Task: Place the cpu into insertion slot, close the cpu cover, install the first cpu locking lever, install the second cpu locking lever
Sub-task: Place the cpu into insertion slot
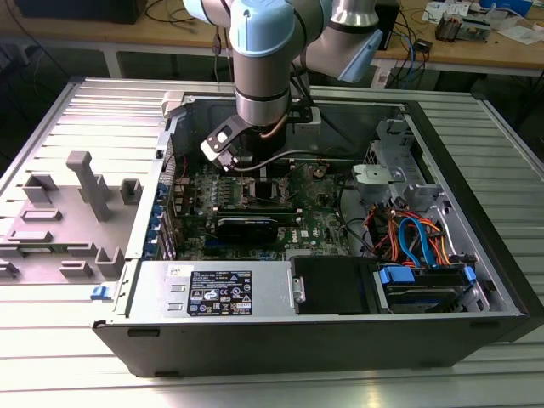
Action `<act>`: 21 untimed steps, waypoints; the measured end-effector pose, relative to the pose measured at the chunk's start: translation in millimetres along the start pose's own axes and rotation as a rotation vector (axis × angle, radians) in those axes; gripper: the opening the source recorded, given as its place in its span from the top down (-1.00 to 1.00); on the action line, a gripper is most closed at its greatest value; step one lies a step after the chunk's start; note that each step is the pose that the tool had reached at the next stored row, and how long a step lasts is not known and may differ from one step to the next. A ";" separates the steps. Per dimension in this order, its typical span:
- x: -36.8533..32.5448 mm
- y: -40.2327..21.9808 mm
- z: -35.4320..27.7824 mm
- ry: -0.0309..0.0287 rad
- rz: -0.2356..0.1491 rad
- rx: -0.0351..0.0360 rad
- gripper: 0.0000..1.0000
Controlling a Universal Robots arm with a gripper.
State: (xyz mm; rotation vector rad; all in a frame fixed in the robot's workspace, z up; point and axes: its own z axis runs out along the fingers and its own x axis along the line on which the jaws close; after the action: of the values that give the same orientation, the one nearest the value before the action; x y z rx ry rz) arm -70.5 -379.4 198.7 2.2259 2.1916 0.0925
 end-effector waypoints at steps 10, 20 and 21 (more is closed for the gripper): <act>0.0 0.0 0.0 0.0000 0.001 -0.0001 -0.08; 0.0 0.0 0.0 -0.0001 0.001 0.0000 -0.08; 0.0 0.0 0.0 -0.0001 0.001 -0.0001 -0.08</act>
State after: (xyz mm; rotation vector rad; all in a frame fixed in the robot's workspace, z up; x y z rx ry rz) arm -70.5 -379.4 198.7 2.2272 2.1902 0.0925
